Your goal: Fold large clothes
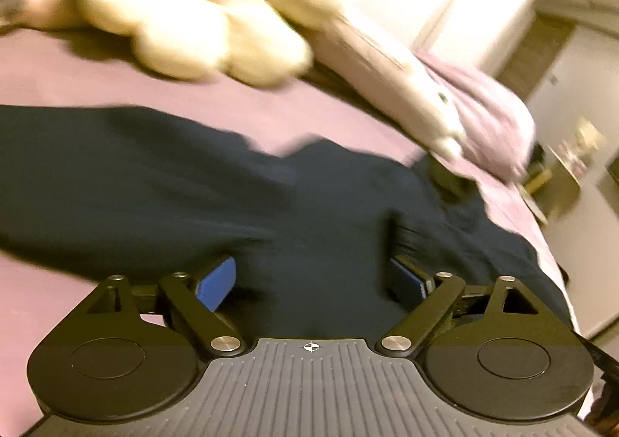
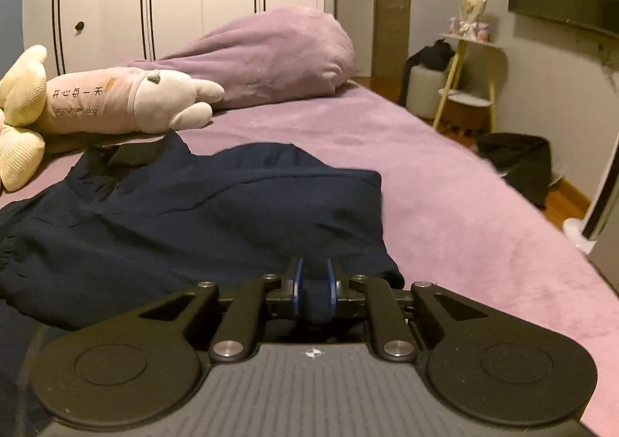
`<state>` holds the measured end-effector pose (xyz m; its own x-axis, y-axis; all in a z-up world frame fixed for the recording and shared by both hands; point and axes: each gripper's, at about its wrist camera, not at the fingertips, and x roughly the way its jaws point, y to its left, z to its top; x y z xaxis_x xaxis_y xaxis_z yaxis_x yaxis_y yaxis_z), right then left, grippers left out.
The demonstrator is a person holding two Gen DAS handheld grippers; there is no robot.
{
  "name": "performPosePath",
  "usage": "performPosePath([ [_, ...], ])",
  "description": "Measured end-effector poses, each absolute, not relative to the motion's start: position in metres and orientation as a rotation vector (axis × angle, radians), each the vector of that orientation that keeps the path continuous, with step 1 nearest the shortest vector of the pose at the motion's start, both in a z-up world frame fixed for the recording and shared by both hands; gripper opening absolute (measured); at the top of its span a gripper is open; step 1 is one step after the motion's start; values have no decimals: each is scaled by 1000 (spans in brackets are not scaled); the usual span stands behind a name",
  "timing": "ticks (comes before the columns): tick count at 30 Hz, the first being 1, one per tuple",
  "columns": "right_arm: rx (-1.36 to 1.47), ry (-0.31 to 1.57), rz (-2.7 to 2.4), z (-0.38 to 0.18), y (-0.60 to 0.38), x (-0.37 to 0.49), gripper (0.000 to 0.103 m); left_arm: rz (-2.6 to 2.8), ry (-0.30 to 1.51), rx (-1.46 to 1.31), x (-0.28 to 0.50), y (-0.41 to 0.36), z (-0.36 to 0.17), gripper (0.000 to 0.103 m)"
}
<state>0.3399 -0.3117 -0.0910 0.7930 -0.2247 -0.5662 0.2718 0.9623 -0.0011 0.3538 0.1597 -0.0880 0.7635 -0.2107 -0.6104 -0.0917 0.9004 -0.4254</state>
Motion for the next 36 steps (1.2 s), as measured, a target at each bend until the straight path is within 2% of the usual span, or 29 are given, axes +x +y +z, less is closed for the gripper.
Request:
performPosePath([
  [7, 94, 665, 56, -92, -182, 356, 11, 224, 693, -638, 303, 306, -113, 93],
  [12, 54, 706, 256, -107, -71, 373, 9, 376, 661, -725, 292, 378, -133, 91],
  [15, 92, 705, 304, -106, -32, 391, 9, 394, 607, -837, 289, 414, -143, 86],
  [19, 110, 681, 326, -101, 6, 413, 9, 453, 530, -944, 293, 448, -146, 75],
  [21, 113, 691, 331, -106, 23, 421, 9, 479, 508, -985, 298, 461, -150, 64],
  [23, 115, 749, 337, -124, 34, 421, 10, 501, 506, -1015, 301, 472, -154, 42],
  [24, 108, 798, 334, -136, 38, 424, 10, 506, 508, -1024, 302, 475, -155, 38],
  [26, 69, 761, 341, -151, 41, 414, 10, 494, 512, -1038, 302, 481, -160, 23],
  [29, 48, 782, 351, -144, 43, 418, 10, 461, 500, -1048, 300, 486, -158, 15],
  [34, 121, 686, 324, -125, 33, 405, 10, 411, 462, -1011, 295, 481, -138, 12],
  [36, 117, 755, 339, -142, 35, 407, 11, 383, 449, -975, 297, 475, -124, 11],
])
